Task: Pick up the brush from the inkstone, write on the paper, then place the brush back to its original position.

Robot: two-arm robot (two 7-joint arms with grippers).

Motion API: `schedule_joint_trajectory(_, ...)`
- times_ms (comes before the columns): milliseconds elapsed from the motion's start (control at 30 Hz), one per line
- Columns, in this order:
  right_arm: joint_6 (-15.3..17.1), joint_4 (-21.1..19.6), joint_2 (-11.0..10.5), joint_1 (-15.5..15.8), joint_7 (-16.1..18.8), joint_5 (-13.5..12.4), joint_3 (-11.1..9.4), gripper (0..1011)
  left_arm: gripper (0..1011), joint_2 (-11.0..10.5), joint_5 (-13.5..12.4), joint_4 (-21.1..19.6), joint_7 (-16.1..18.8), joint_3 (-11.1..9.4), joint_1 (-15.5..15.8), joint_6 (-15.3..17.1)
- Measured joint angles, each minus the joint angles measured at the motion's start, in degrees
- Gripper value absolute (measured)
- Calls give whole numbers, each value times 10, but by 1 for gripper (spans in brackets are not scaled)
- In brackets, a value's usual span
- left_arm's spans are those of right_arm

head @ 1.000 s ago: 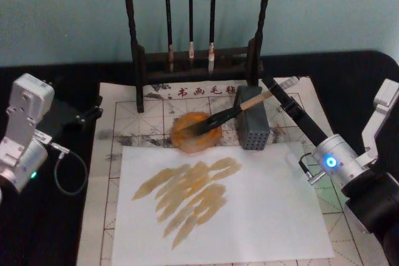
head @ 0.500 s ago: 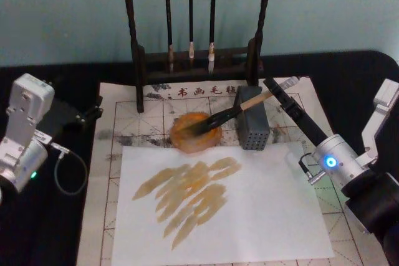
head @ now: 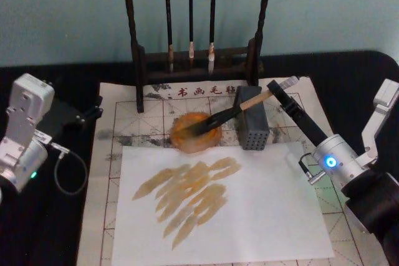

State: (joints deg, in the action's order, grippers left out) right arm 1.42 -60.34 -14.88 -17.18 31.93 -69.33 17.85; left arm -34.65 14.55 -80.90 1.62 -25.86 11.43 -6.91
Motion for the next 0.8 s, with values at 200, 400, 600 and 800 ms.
schedule_joint_trajectory(200,0,0,0,0,0,0,0,181,1001,0,0,0,0,0,0,0)
schedule_joint_trajectory(400,0,0,0,0,0,0,0,181,1001,0,0,0,0,0,0,0)
schedule_joint_trajectory(600,0,0,0,0,0,0,0,181,1001,0,0,0,0,0,0,0)
schedule_joint_trajectory(800,0,0,0,0,0,0,0,181,1001,0,0,0,0,0,0,0)
